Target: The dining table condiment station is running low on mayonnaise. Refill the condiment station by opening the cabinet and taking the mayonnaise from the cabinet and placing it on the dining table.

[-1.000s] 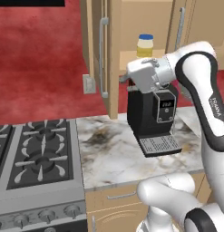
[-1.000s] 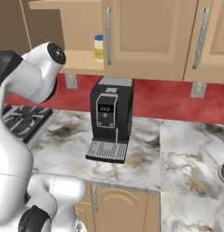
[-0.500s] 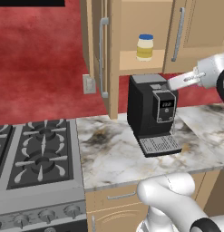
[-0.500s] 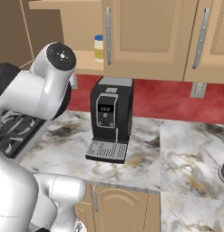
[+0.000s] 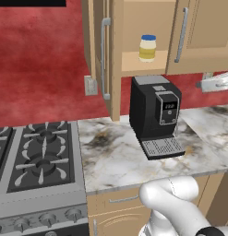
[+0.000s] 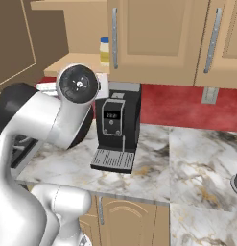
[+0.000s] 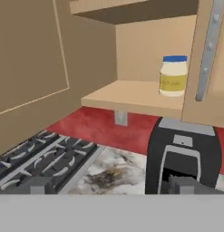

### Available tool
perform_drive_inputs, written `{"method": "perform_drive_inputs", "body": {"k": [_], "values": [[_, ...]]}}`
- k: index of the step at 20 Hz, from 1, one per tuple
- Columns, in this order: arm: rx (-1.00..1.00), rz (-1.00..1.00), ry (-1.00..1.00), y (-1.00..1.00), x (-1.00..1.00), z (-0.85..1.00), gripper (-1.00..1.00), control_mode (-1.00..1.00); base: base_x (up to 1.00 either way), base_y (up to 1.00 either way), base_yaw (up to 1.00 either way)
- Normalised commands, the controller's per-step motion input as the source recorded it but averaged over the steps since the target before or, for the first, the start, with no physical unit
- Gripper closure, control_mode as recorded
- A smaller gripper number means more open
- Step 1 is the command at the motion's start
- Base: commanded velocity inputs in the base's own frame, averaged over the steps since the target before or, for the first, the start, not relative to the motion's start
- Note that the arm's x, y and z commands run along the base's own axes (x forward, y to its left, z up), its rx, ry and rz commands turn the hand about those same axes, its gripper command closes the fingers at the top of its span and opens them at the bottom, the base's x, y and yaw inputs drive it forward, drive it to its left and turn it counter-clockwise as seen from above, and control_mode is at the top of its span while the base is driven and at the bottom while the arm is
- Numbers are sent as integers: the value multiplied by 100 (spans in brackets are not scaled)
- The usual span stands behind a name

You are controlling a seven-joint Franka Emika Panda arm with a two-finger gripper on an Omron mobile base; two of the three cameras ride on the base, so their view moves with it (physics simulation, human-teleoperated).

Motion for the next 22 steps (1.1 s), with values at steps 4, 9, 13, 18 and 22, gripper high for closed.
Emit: {"method": "perform_drive_inputs", "body": {"k": [4, 9, 13, 18, 22], "values": [[0, -16, -26, -67, 1, 12, -100, -100, 0, 0, 0], [0, -7, -38, -11, 25, 0, -100, -100, 0, 0, 0], [3, -1, -32, 0, 37, 0, -100, -100, 0, 0, 0], [6, 0, -24, 0, 34, 11, -100, -100, 0, 0, 0], [7, -4, -11, 0, 42, 29, -100, -100, 0, 0, 0]]}}
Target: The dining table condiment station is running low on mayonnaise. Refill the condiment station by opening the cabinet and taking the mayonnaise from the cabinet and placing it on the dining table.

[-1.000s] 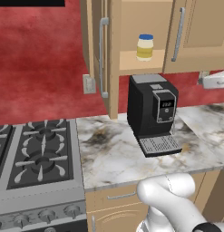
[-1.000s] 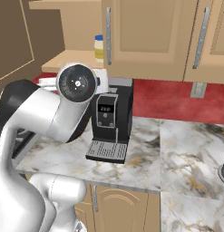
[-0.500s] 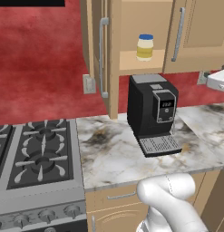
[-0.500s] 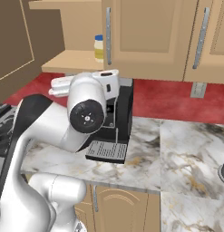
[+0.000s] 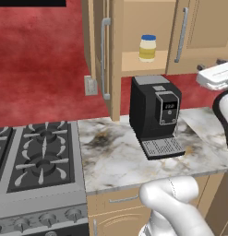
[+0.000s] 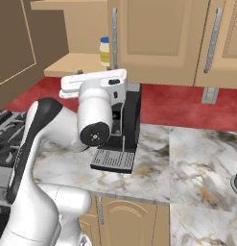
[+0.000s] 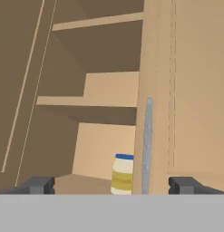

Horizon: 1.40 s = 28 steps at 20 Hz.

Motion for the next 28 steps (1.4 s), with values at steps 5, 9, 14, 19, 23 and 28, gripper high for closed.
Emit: {"method": "perform_drive_inputs", "body": {"k": [5, 9, 14, 19, 23, 28], "values": [[5, -9, 0, -1, 40, 21, -100, -100, 0, 0, 0], [0, -3, 0, -6, 44, 7, -100, -100, 0, 0, 0], [0, -1, 3, -13, 53, 0, -100, -100, 0, 0, 0], [1, 0, 4, -24, 53, 0, -100, -100, 0, 0, 0], [0, 0, 5, -8, 58, 0, -100, -100, 0, 0, 0], [0, 0, 2, 0, 61, 0, -100, -100, 0, 0, 0]]}}
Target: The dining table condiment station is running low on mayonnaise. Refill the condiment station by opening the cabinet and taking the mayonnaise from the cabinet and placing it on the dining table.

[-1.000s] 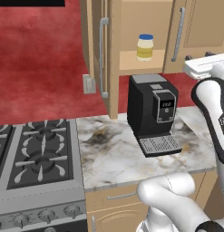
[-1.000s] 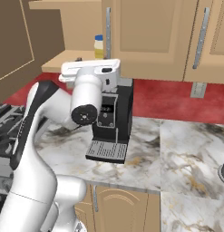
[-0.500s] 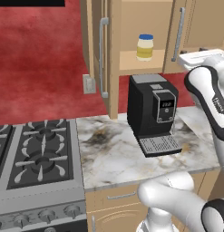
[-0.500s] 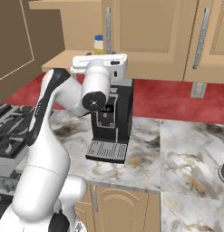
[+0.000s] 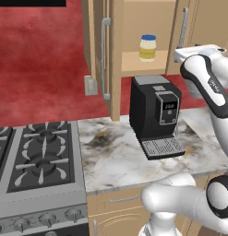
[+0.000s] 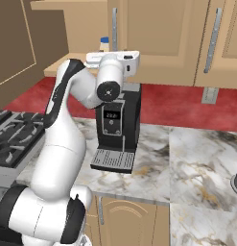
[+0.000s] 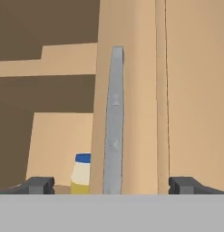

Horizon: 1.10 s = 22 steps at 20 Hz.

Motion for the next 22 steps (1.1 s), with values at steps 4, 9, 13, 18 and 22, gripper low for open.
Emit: {"method": "perform_drive_inputs", "body": {"k": [4, 9, 13, 18, 22], "values": [[0, 0, 0, 0, 49, 0, -100, -100, 0, 0, 0], [0, 0, 0, 0, 44, 0, -100, -100, 0, 0, 0], [0, 0, 0, 0, 42, -1, -100, -100, 0, 0, 0], [0, 0, 0, 0, 38, -7, 100, -100, 0, 0, 0], [0, 0, 0, 14, 29, -19, 100, -100, 0, 0, 0]]}}
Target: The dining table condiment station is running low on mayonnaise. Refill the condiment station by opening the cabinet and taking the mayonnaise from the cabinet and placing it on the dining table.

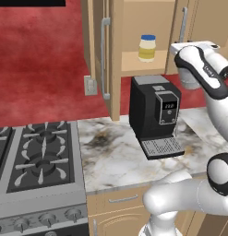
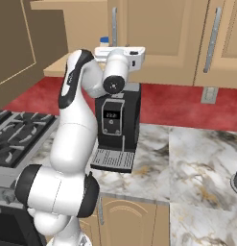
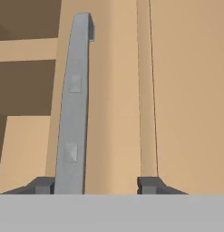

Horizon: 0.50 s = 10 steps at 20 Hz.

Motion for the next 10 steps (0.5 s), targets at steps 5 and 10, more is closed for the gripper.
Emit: {"method": "perform_drive_inputs", "body": {"k": [5, 10], "values": [[0, -1, 0, 26, 28, -24, 100, -100, 0, 0, 0], [-2, -1, 2, 11, 6, -2, 100, -100, 0, 0, 0]]}}
